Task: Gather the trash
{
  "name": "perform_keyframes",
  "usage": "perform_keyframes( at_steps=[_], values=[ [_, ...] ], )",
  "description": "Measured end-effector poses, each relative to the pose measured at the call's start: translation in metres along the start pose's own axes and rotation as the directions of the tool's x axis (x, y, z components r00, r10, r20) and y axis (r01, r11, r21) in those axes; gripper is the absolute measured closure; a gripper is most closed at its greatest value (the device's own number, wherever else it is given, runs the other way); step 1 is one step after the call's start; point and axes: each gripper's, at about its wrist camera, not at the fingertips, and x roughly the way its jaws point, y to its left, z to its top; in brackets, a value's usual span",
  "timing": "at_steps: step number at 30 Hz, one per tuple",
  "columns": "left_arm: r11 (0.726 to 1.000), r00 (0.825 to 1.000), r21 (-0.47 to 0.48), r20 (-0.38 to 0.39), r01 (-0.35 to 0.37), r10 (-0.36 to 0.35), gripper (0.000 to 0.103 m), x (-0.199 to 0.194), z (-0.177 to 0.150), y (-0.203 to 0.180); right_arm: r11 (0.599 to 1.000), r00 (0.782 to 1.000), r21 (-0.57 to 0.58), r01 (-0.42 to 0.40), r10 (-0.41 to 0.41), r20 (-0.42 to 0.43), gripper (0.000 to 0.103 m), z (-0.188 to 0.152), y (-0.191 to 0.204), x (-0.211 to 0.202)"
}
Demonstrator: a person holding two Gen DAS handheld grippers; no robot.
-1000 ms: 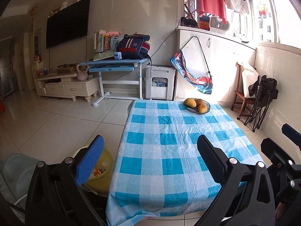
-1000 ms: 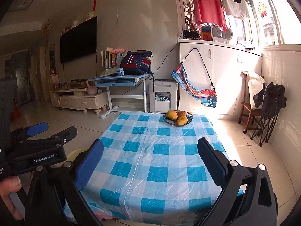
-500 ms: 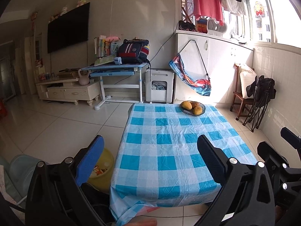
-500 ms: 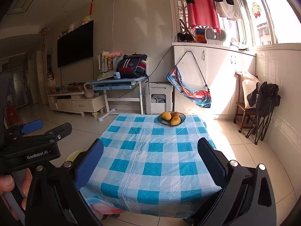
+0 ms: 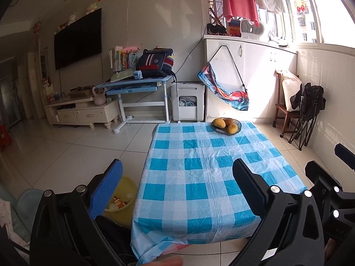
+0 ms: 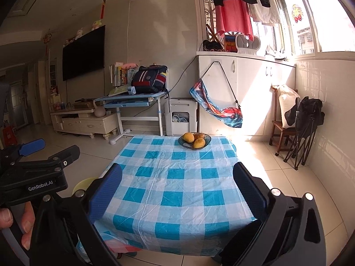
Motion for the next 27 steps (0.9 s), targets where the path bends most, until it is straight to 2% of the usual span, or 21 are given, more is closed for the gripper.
perform_keyframes(
  at_steps=[27],
  values=[
    [1.0,1.0,0.0,-0.017,0.016,-0.016,0.007,-0.0008,-0.0038,-0.0074,0.997,0.998,-0.046,0.064,-0.065,-0.02,0.007,0.0063,0.0074,0.0034]
  ],
)
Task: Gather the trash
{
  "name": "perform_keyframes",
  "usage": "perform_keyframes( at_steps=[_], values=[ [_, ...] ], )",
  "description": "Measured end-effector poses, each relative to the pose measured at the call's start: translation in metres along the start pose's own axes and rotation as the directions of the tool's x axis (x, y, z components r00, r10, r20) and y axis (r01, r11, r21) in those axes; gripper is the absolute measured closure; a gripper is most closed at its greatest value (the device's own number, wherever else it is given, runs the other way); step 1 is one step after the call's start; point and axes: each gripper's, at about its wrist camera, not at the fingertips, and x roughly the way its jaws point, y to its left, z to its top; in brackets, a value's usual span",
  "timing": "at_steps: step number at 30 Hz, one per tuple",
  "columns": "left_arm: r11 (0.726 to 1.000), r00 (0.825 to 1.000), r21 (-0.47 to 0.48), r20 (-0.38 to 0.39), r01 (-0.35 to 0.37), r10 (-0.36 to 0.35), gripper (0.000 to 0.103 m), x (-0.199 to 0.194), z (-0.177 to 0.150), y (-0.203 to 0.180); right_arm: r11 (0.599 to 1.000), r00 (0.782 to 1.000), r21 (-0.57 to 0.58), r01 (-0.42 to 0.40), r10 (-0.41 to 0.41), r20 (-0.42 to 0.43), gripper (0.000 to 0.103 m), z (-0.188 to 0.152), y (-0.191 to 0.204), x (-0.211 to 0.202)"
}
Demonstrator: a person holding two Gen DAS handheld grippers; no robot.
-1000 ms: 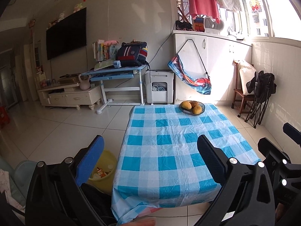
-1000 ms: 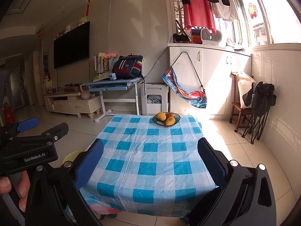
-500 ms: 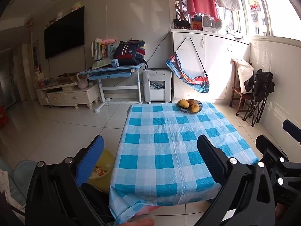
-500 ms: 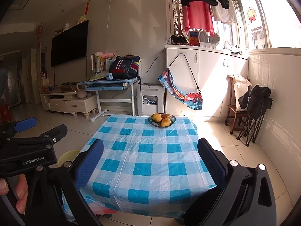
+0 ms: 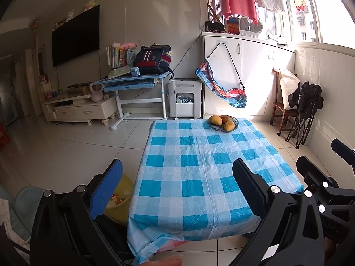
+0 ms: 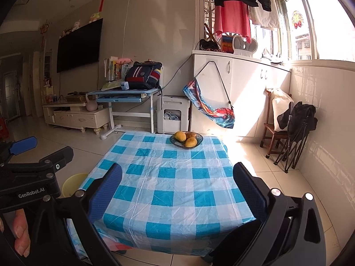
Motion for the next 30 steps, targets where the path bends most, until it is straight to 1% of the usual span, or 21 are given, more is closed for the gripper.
perform_keyframes(
  at_steps=[23,30],
  values=[
    [1.0,1.0,-0.011,-0.012,-0.022,0.022,0.007,0.002,-0.004,0.002,0.999,0.999,-0.033,0.018,-0.019,-0.045,0.007,-0.001,0.0,0.01],
    [0.998,0.999,-0.03,-0.008,-0.051,0.05,0.007,0.004,-0.002,0.01,0.998,0.998,-0.055,0.018,-0.022,-0.061,0.007,0.001,0.004,0.016]
  ],
)
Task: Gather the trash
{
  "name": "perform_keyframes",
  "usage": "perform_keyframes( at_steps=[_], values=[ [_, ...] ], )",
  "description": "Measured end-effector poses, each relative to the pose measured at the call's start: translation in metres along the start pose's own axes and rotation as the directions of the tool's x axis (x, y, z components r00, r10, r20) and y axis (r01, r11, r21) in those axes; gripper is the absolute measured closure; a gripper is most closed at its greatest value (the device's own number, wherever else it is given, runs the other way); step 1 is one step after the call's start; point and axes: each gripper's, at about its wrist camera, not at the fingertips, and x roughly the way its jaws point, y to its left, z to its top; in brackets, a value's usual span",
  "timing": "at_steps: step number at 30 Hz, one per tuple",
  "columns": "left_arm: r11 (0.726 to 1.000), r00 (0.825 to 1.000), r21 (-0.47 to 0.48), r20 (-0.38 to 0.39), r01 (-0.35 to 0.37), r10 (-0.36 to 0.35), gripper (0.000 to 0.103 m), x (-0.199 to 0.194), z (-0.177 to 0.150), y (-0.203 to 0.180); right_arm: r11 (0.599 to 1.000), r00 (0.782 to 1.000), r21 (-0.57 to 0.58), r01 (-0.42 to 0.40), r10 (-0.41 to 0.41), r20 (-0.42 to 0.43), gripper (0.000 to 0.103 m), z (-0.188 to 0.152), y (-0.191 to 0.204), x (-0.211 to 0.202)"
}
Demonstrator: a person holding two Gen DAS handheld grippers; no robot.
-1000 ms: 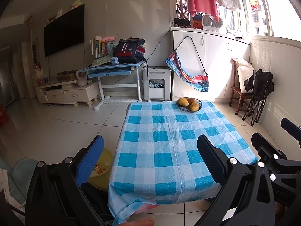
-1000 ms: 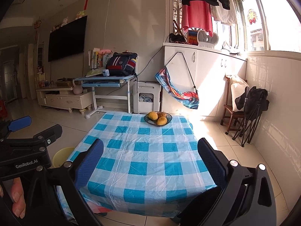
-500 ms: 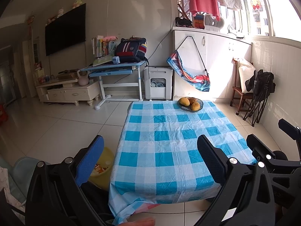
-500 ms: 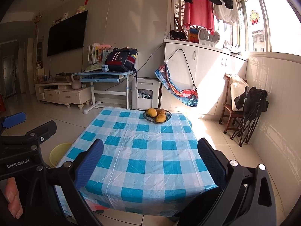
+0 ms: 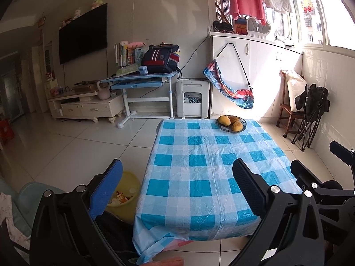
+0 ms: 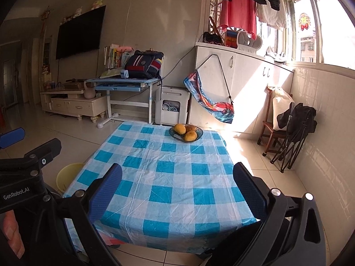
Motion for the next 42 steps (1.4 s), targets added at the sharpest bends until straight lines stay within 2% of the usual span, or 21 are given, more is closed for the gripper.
perform_keyframes(
  at_steps=[10,42],
  values=[
    [0.999,0.999,-0.009,-0.013,-0.036,0.036,0.007,0.0071,0.0007,0.0067,1.0,1.0,-0.013,0.003,-0.003,-0.009,0.007,0.0034,0.0023,0.0033],
    [0.999,0.999,0.028,-0.019,-0.034,0.035,0.007,0.0033,-0.0005,-0.0007,1.0,1.0,-0.019,-0.003,0.003,-0.013,0.007,0.0036,0.0057,0.0021]
  ],
)
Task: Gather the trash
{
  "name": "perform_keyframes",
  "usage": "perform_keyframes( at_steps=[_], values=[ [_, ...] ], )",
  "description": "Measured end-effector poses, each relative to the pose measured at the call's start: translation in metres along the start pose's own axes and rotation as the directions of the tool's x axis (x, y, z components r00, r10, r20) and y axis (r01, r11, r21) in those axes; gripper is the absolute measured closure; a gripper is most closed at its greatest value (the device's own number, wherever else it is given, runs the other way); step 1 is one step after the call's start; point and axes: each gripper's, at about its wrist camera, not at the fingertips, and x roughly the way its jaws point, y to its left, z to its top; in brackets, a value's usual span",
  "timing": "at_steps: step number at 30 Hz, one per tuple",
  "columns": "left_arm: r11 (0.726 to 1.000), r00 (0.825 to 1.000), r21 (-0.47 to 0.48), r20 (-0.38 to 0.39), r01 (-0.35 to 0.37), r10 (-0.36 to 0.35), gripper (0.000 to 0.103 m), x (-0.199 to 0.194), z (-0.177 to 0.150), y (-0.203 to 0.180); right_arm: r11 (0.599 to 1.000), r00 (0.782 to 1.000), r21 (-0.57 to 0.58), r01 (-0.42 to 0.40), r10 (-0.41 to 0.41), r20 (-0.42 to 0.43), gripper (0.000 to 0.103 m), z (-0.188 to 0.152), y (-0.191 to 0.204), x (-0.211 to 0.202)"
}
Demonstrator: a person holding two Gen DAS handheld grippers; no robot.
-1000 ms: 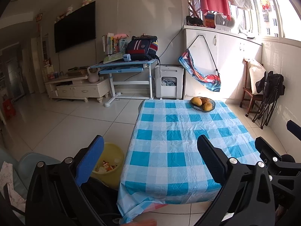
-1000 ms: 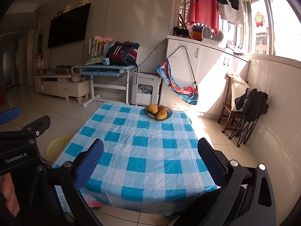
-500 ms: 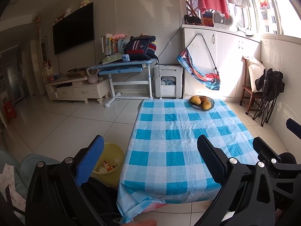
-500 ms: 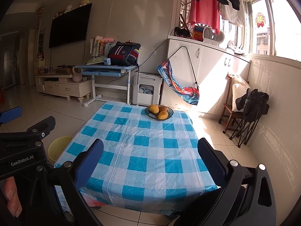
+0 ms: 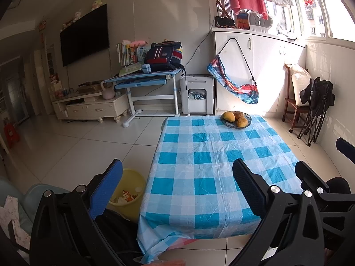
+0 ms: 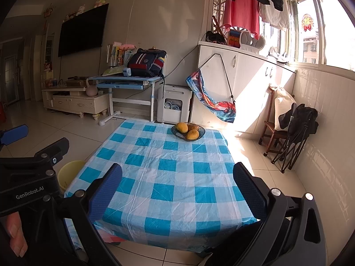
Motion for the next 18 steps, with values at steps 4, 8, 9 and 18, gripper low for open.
perform_keyframes(
  at_steps=[4,8,9,18],
  values=[
    [1.0,1.0,0.001,0.001,0.0,0.0,0.007,-0.0002,0.0001,0.0001,1.0,1.0,0.0,0.001,-0.001,0.001,0.007,0.0001,0.0,-0.0002],
    [1.0,1.0,0.003,0.006,0.001,-0.001,0.007,-0.0007,0.001,0.0008,1.0,1.0,0.001,0.0,0.0,0.0,0.007,0.0001,-0.0005,0.0],
    [1.0,1.0,0.002,0.008,0.002,-0.002,0.007,-0.001,0.0007,0.0015,1.0,1.0,0.001,0.0,0.0,0.0,0.007,0.0002,-0.0007,0.0002],
    [1.0,1.0,-0.003,0.009,-0.001,0.001,0.007,-0.0021,0.0022,0.0047,1.0,1.0,-0.001,0.0,0.0,-0.002,0.007,-0.0004,0.0002,-0.0002]
  ],
)
